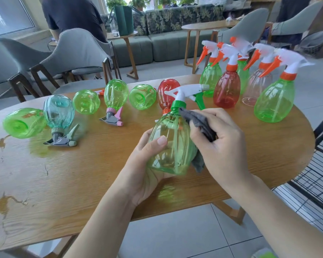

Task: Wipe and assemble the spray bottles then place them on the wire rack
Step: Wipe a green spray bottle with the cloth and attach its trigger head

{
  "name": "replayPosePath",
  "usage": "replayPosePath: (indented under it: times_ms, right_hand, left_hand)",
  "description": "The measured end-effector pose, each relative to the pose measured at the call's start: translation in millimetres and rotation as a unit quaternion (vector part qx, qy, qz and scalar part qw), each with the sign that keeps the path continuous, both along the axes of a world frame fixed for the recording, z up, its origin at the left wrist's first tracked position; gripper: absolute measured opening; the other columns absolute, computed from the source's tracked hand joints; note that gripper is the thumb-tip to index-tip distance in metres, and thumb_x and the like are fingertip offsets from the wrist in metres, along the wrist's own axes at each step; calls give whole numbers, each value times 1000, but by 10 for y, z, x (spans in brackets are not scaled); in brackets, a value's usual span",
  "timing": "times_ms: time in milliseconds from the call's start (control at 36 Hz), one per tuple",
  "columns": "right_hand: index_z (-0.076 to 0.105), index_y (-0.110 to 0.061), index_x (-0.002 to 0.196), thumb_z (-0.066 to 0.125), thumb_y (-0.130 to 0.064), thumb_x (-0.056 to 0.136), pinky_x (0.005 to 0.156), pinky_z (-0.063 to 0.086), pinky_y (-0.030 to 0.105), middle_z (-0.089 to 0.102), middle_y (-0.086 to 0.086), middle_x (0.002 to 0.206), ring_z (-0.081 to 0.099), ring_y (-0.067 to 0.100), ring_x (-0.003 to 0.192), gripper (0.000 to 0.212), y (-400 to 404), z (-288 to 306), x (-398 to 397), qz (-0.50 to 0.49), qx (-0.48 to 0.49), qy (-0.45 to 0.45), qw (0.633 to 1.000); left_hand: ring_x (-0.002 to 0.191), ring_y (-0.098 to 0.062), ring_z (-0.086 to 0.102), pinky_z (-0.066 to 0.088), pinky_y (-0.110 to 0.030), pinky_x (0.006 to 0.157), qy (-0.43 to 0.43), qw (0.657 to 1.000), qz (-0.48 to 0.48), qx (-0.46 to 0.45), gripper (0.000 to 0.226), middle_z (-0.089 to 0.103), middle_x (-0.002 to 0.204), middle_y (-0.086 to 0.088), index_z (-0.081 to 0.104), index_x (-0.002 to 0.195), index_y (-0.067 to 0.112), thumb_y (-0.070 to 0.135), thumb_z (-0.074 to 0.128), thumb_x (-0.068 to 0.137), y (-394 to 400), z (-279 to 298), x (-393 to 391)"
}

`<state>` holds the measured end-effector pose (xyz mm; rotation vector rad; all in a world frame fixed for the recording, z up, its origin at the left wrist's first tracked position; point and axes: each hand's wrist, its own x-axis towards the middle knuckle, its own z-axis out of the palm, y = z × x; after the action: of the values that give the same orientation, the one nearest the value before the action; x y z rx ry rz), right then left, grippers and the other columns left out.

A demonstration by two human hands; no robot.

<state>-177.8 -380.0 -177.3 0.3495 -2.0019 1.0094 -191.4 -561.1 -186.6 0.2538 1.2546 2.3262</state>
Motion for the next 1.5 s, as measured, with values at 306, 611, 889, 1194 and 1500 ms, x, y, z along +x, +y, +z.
replayPosePath:
  times_ms: [306, 611, 889, 1194, 1500]
  right_hand:
    - [78, -2, 111, 77, -18, 93, 86, 55, 31, 69, 14, 96, 65, 31, 82, 23, -266, -226, 214, 75, 168, 131, 974]
    - [74, -2, 119, 64, -9, 94, 99, 44, 20, 66, 12, 107, 62, 26, 98, 28, -215, -69, 118, 2, 130, 88, 988]
    - [70, -4, 126, 57, -13, 95, 91, 48, 21, 70, 6, 118, 64, 17, 106, 35, -85, 164, 88, -80, 102, -53, 990]
    - [72, -1, 123, 57, -11, 94, 94, 49, 22, 67, 11, 114, 66, 24, 104, 34, -199, 45, 196, -49, 82, 24, 995]
    - [78, -2, 109, 72, -8, 88, 85, 53, 27, 67, 14, 100, 65, 28, 85, 23, -312, -62, 290, 47, 120, 100, 987]
  left_hand:
    - [94, -29, 66, 57, -36, 86, -55, 997, -15, 58, 55, 64, 104, -16, 59, 123, 4, 50, 60, 92, -40, 78, 11]
    - [107, -34, 64, 58, -45, 82, -1, 997, 52, 54, 88, 58, 125, -22, 40, 150, -1, 37, 79, 81, -5, 64, -16]
    - [104, -35, 65, 59, -46, 77, 27, 999, 44, 15, 74, 66, 126, -20, 53, 144, 15, 33, 72, 74, 15, 10, 14]
    - [98, -31, 70, 61, -45, 79, -2, 998, 13, 53, 47, 69, 119, -18, 70, 127, 14, 46, 57, 95, -19, 66, 20]
    - [99, -27, 71, 60, -39, 86, -57, 992, -9, 108, 62, 71, 107, -14, 74, 113, 7, 61, 46, 100, -19, 94, 43]
